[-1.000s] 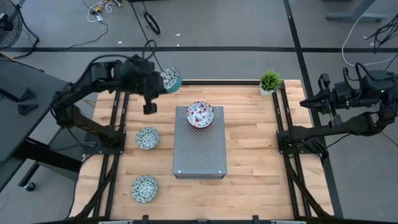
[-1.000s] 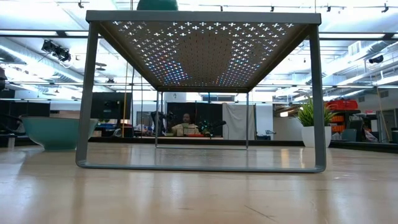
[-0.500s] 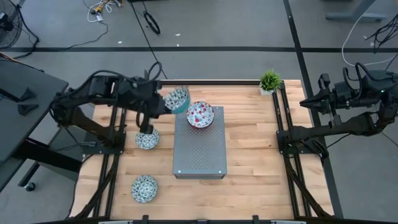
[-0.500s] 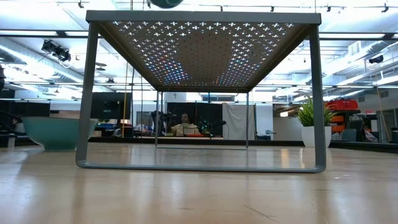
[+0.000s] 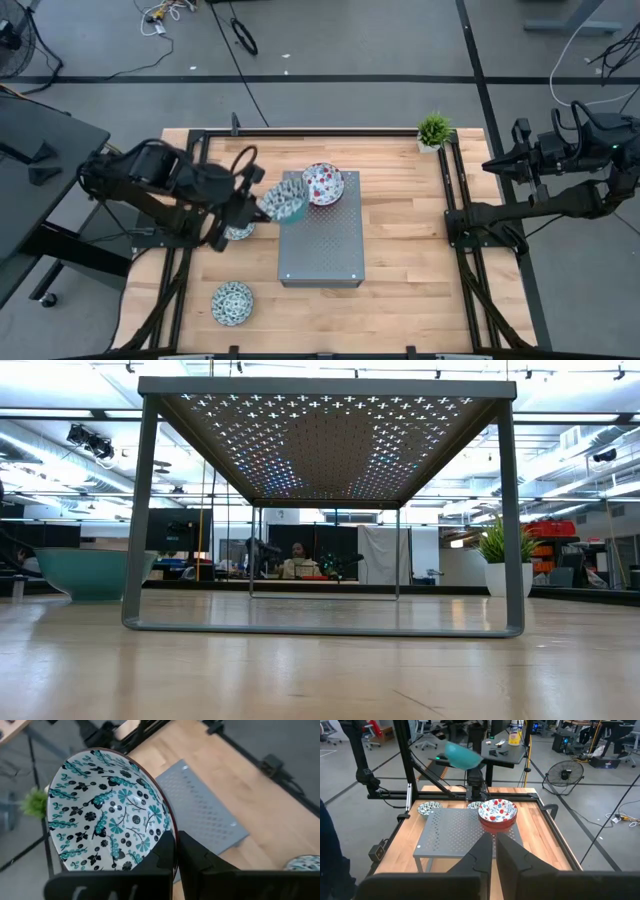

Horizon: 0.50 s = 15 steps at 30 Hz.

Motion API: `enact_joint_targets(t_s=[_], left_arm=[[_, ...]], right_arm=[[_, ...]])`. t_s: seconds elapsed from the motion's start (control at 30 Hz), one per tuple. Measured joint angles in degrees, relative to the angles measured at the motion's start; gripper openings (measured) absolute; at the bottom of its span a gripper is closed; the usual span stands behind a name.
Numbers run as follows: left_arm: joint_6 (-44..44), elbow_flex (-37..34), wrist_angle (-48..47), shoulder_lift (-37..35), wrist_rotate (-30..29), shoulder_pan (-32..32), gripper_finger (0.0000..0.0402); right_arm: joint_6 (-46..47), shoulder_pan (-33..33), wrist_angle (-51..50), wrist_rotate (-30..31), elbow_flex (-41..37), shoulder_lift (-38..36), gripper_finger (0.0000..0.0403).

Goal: Pick & Place Mini bowls
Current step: Put the top green bowl on the shelf

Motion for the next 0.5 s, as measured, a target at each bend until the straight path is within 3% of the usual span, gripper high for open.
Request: enact_joint_targets(t_s=[0.5], left_arm=[[-1.53,-0.02,0.00,0.00,0.52,-10.56,0.0009]], right_arm=[[0.00,0.02,-0.01,-0.01,0.00,0.01,0.0029]])
